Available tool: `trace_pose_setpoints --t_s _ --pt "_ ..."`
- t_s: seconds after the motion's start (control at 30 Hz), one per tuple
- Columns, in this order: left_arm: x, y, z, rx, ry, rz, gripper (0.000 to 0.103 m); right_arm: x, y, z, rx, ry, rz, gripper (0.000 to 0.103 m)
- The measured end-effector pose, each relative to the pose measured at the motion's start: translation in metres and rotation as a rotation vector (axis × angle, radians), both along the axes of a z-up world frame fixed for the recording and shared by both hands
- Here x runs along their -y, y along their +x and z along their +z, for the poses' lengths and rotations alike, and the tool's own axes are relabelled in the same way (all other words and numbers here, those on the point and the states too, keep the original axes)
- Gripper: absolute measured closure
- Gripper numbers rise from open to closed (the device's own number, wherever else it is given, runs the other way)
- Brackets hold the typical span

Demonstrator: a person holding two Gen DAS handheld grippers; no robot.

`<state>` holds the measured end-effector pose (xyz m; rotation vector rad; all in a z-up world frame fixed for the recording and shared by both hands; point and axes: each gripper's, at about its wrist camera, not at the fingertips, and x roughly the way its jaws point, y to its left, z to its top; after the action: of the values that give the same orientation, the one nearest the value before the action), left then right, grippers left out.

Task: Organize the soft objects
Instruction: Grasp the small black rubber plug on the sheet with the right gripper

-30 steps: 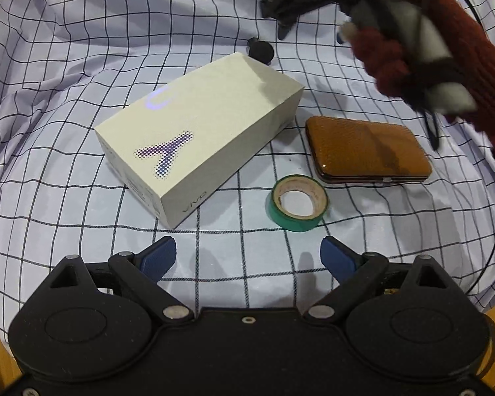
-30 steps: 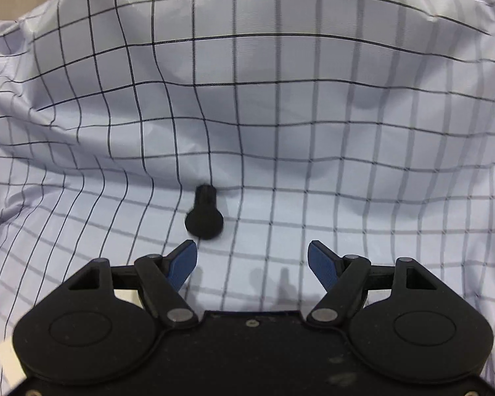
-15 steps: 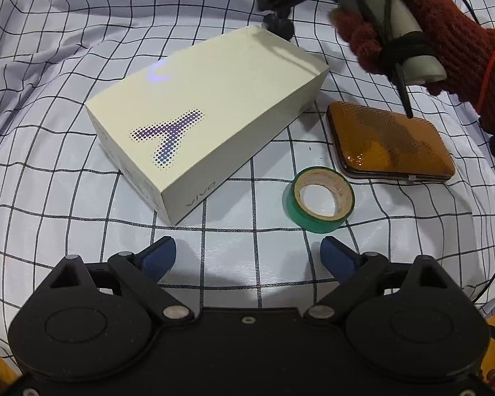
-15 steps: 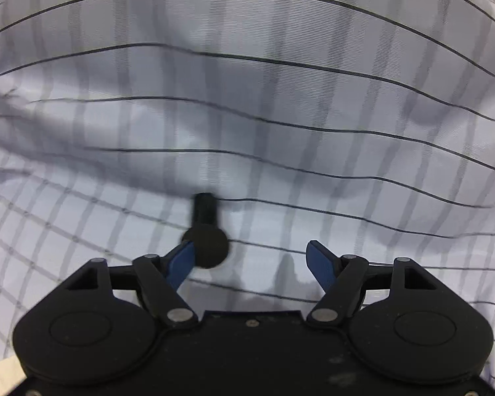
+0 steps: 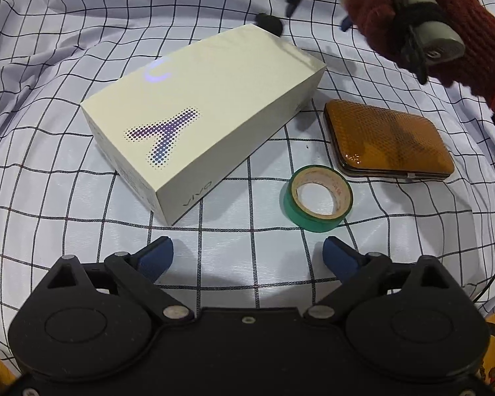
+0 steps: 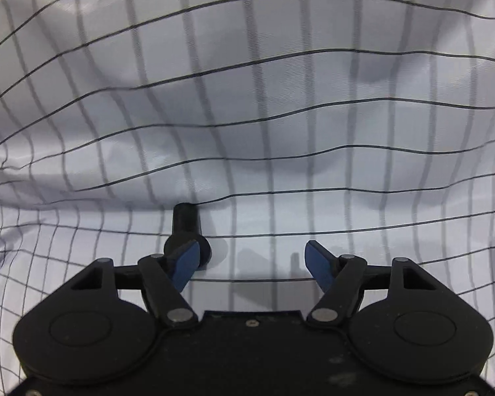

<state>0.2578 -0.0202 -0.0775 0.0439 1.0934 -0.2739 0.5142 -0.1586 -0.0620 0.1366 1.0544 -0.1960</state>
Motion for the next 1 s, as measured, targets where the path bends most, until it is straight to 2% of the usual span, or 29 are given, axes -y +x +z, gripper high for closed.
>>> trace_pose_setpoints --t_s 0.33,0.67,1.0 --pt "0.001 0.0 -0.002 0.001 -0.009 -0.009 0.006 -0.026 0.022 -0.019 -0.04 -0.027 0.078 0.039" --pt "0.001 0.001 -0.003 -0.003 -0.02 -0.006 0.005 -0.065 0.043 -0.019 -0.034 -0.055 0.251 0.039" --pt "-0.001 0.002 -0.002 -0.01 -0.038 -0.004 0.004 -0.085 0.064 -0.03 -0.051 -0.028 0.357 0.042"
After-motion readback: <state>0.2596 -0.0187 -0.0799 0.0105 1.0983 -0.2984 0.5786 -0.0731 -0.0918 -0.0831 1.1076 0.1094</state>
